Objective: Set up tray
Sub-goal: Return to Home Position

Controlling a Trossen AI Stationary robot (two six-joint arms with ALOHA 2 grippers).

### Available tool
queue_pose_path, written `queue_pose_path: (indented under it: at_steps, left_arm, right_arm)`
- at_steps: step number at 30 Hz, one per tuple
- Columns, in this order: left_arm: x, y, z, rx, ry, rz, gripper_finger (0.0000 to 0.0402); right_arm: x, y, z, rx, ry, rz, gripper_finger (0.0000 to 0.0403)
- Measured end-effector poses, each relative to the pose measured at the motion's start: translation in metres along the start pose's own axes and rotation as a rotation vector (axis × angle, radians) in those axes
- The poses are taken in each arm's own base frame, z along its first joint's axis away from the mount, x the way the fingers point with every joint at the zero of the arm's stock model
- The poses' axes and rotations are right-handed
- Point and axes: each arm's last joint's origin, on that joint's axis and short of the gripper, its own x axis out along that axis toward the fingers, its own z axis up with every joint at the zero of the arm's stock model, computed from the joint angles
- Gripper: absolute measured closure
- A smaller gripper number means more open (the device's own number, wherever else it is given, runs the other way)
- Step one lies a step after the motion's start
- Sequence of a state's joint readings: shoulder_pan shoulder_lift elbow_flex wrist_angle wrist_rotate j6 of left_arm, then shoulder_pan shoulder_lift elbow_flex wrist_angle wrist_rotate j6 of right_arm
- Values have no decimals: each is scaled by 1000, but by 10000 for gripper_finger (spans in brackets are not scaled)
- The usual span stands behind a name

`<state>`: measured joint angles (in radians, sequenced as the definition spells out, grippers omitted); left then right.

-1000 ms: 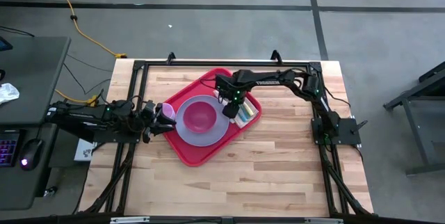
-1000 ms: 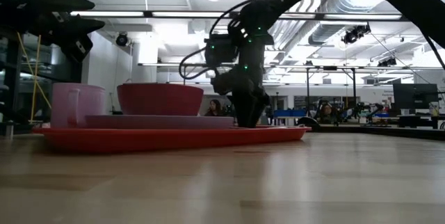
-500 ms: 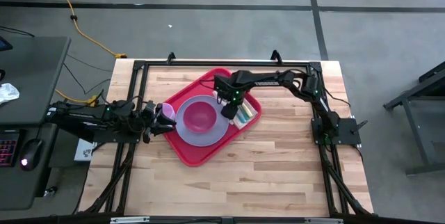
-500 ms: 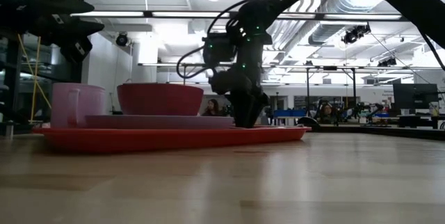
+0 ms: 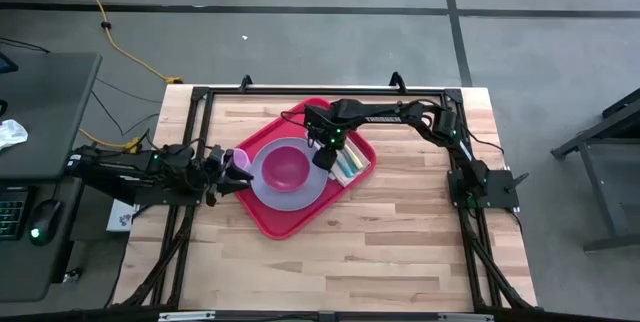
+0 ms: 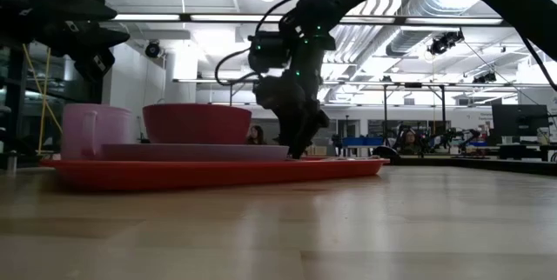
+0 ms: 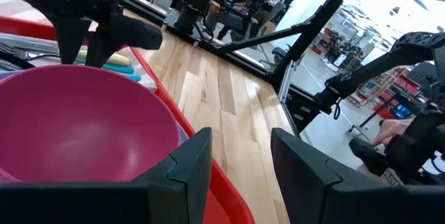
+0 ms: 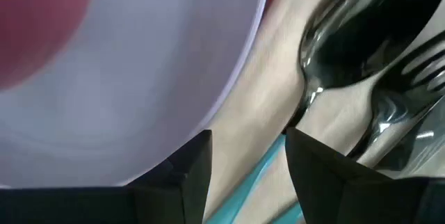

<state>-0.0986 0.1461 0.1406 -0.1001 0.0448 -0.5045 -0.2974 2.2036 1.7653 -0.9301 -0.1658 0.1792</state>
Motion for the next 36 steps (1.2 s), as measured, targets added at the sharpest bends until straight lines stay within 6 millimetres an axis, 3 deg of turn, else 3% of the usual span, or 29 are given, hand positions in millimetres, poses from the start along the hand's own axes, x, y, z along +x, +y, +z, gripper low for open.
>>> queue_pose_path:
  at_steps: [11, 17, 28, 36]
  left_arm:
    - [0, 0, 0, 1, 1, 1, 222]
    - [0, 0, 0, 1, 3, 2, 222]
    - [0, 0, -1, 1, 8, 5, 222]
    - [0, 1, 0, -6, 0, 16, 222]
  right_arm:
    - [-4, -12, 1, 13, 6, -51, 249]
    - [-21, -22, 5, 36, -3, -63, 251]
    - [-109, -21, 15, 1, -164, -191, 257]
    - [-171, -16, -5, -4, -299, -327, 266]
